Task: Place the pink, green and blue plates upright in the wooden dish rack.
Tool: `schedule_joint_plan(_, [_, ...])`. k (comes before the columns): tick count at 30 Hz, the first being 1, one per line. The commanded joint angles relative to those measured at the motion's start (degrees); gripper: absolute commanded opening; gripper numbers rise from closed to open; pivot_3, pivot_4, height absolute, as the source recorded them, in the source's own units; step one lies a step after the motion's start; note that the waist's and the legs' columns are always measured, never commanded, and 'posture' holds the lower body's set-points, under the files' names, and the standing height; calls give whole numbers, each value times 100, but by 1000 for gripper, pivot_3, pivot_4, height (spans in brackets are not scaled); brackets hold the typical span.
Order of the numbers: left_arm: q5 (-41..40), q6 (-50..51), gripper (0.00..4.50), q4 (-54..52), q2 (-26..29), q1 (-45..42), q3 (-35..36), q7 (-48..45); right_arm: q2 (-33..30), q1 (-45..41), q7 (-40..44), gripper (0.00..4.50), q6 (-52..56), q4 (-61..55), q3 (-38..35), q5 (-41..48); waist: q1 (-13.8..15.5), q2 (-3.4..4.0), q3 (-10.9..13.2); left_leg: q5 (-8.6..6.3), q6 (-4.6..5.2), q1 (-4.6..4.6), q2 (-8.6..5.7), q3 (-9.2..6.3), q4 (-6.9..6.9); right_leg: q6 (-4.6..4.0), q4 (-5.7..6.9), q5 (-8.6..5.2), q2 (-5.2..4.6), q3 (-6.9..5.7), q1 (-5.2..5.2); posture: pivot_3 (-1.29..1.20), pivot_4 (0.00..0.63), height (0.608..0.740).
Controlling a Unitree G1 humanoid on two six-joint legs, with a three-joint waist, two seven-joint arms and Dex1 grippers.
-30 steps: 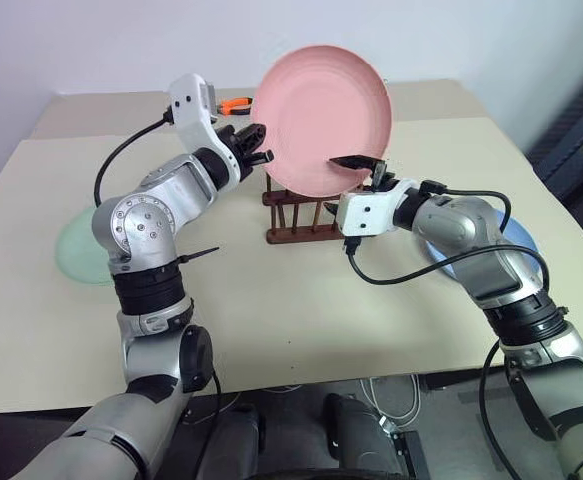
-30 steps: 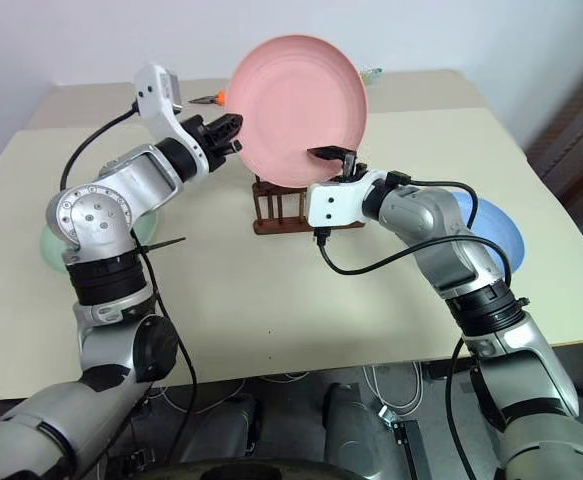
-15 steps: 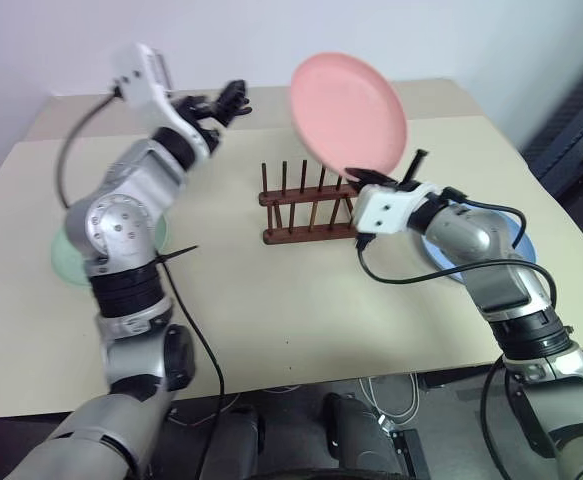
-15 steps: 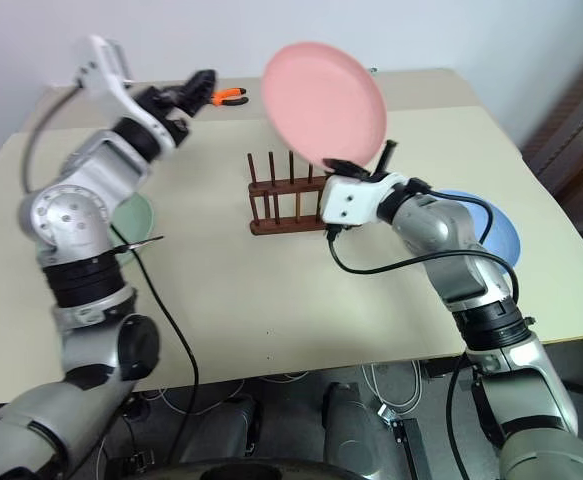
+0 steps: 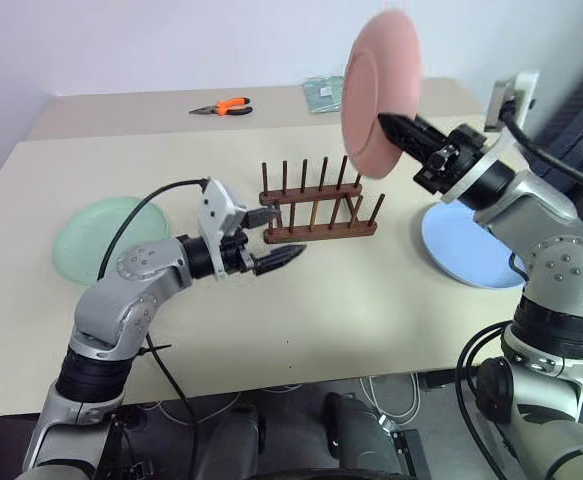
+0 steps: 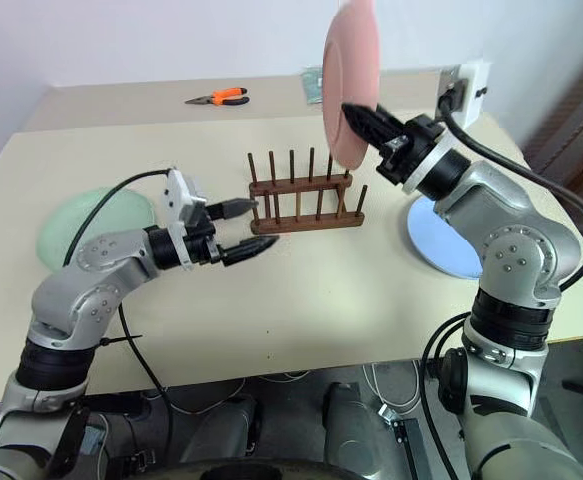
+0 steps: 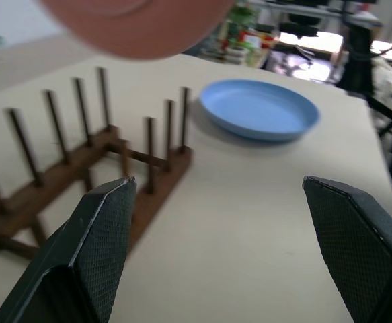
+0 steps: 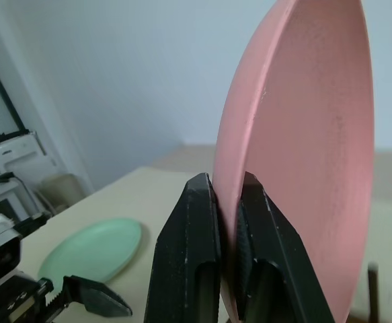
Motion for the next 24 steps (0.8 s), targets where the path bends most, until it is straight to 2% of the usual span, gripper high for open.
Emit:
schedule_joint_plan(1, [-125,28,4055,-284,47,-6,25,-76,-14,-161,-333,0,81,120,-286,298,3,0,0,0,0,0,0,0,0,1,0,0,0,0,0,0,150,740])
schedule_joint_plan(11, [-173,201,4055,-389,104,87,-21,-193,-163,-134,-191,0,-165,1063,-53,-117,-4,0,0,0,2,0,0,2,2,3,0,1,1,0,1,0,150,740])
schedule_joint_plan(14, [-193,289,4095,-391,107,123,-11,-177,-211,-192,-83,1117,-511,1212,95,-446,-2,1,0,0,2,0,0,2,2,3,0,1,1,0,0,0,150,740])
schedule_joint_plan(16, [-240,391,4500,-253,-8,85,141,23,-362,-223,17,2096,-1122,1130,320,-1014,1,1,0,0,2,0,0,3,2,4,0,1,1,0,0,0,150,740])
schedule_joint_plan(18, [-300,408,4500,-149,-85,80,378,186,-578,-261,90,3064,-1849,1054,520,-1671,7,1,1,0,2,-1,-1,3,3,7,-1,3,1,0,1,0,150,740])
schedule_joint_plan(21, [-202,319,4500,26,-162,98,790,625,-902,-349,146,3064,-2602,1112,675,-2350,-4,2,2,0,2,0,-1,3,2,18,-1,7,1,0,0,0,150,740])
schedule_joint_plan(24, [378,80,4500,534,-302,9,1386,1756,-1243,-436,460,3064,-3201,969,751,-2726,-12,2,2,0,1,4,0,3,0,23,0,10,1,0,-1,0,150,740])
